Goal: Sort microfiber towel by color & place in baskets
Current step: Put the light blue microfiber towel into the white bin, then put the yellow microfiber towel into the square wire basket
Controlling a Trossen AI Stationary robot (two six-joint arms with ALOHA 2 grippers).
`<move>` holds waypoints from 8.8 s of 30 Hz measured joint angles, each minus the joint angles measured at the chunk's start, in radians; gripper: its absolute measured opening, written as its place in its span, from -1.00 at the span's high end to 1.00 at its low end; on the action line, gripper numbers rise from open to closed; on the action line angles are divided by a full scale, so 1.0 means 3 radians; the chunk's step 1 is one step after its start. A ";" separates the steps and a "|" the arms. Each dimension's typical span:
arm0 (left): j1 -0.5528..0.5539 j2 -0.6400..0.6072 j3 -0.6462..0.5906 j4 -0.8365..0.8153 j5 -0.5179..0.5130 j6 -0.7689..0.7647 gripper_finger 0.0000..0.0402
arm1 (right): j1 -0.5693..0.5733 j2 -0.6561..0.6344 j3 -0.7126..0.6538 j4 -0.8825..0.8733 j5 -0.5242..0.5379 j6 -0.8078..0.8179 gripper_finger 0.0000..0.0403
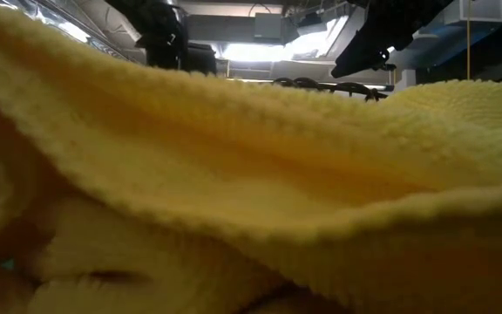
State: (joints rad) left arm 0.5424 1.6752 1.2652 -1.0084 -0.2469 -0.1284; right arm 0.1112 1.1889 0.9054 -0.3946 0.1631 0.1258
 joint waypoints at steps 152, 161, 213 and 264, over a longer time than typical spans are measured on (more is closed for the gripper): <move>-0.0614 -0.0669 -0.1297 0.0731 -0.0426 -0.0511 0.43 | 0.0000 0.0000 0.0000 -0.0024 0.0000 0.0000 0.10; -0.0606 -0.0647 -0.1438 0.0731 -0.0410 -0.0512 0.43 | 0.0000 0.0000 0.0000 -0.0024 0.0000 0.0000 0.10; -0.1217 -0.2403 -0.1439 -0.0014 0.1256 -0.1241 0.43 | 0.0000 0.0001 0.0000 -0.0023 0.0001 0.0000 0.10; -0.1261 -0.2396 -0.2088 -0.0164 0.1149 -0.2241 0.43 | 0.0000 0.0001 0.0000 -0.0073 0.0001 0.0000 0.10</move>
State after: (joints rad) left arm 0.1642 0.9562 0.6388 -1.0577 0.0978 -0.8008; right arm 0.1112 1.1892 0.9054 -0.4165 0.1635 0.1257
